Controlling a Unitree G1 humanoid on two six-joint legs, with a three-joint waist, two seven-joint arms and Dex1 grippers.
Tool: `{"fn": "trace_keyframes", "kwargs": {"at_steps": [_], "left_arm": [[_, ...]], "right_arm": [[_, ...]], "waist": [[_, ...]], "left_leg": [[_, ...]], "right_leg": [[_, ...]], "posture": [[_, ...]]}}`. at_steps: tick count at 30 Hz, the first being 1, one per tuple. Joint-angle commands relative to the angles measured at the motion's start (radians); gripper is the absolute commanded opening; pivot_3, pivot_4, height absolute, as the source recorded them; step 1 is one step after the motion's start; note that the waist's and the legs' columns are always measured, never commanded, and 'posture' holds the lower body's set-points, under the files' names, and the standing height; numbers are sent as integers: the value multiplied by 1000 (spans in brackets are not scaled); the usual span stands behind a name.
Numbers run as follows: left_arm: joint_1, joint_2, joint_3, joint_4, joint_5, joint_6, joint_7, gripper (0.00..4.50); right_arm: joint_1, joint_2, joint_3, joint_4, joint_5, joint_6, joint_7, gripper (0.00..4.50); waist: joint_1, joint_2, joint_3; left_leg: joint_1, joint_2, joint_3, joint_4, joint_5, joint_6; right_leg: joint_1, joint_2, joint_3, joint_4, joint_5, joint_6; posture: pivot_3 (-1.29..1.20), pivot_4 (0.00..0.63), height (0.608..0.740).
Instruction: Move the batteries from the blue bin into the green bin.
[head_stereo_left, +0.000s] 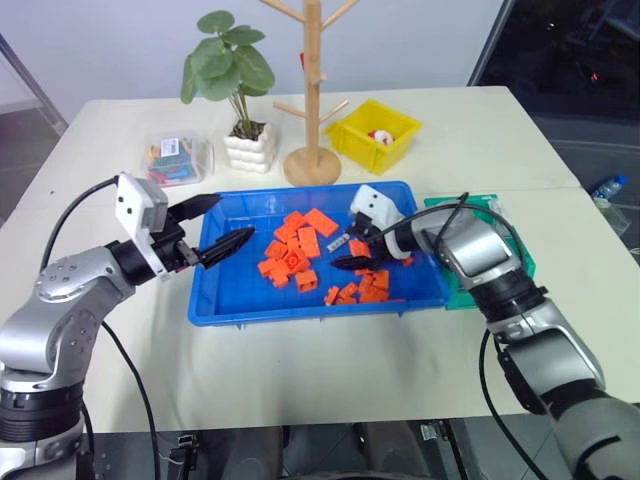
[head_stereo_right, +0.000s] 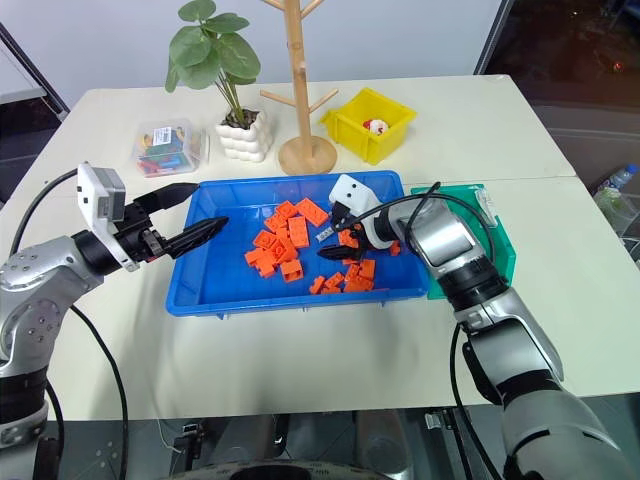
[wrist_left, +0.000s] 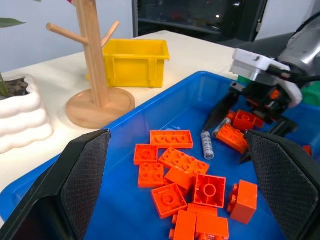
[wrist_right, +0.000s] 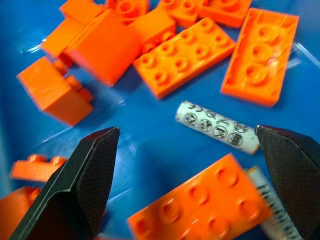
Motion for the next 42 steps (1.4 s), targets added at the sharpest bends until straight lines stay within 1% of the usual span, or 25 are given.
{"fn": "trace_keyframes", "kwargs": {"at_steps": [1,10,16,22,24,26,28,29,38,42], "left_arm": [[6,9,24,-50,-24,0,5,4500],[23,45,38,-90,-67,38,-3,4500],[28,40,32,-97,-73,38,12,4500],[30,35,27,-102,-77,39,24,4500],[31,37,27,-103,-78,40,27,4500],[32,38,28,-104,-79,41,30,4500],[34,39,29,-106,-79,41,31,4500],[35,39,29,-106,-79,41,32,4500],[24,43,21,-99,-87,40,17,4500],[-32,36,8,-70,-123,47,-13,4500]], "right_arm": [[-50,15,8,84,-40,-88,7,4464],[-85,37,29,224,-105,-225,65,4464],[-89,78,11,214,-94,-250,98,4464],[-103,114,2,253,-107,-289,94,4464],[-104,116,3,258,-110,-290,95,3959],[-98,112,7,256,-112,-290,104,3301],[-92,109,8,251,-116,-291,110,2237],[-89,107,8,249,-119,-289,111,2176],[-100,92,-16,211,-121,-259,95,2178],[-165,37,-91,122,-80,-159,105,2178]], "waist": [[0,0,0],[-1,0,0],[-3,0,0],[-1,0,0],[-1,0,0],[-1,0,0],[-2,0,0],[-2,0,0],[-1,0,0],[1,0,0]], "left_leg": [[0,0,0,0,0,0],[0,0,0,0,0,0],[1,0,0,0,0,0],[0,0,0,0,0,0],[0,0,0,0,0,0],[0,0,0,0,0,0],[0,0,0,0,0,0],[0,0,0,0,0,0],[0,0,0,0,0,0],[0,0,0,0,0,0]], "right_leg": [[0,0,0,0,0,0],[0,0,0,0,0,0],[0,0,0,0,0,0],[0,0,0,0,0,0],[0,0,0,0,0,0],[0,0,0,0,0,0],[0,0,0,0,0,0],[0,0,0,0,0,0],[0,0,0,0,0,0],[0,0,0,0,0,0]], "posture": [[0,150,740],[0,150,740],[0,150,740],[0,150,740],[0,150,740],[0,150,740],[0,150,740],[0,150,740],[0,150,740],[0,150,740]]}}
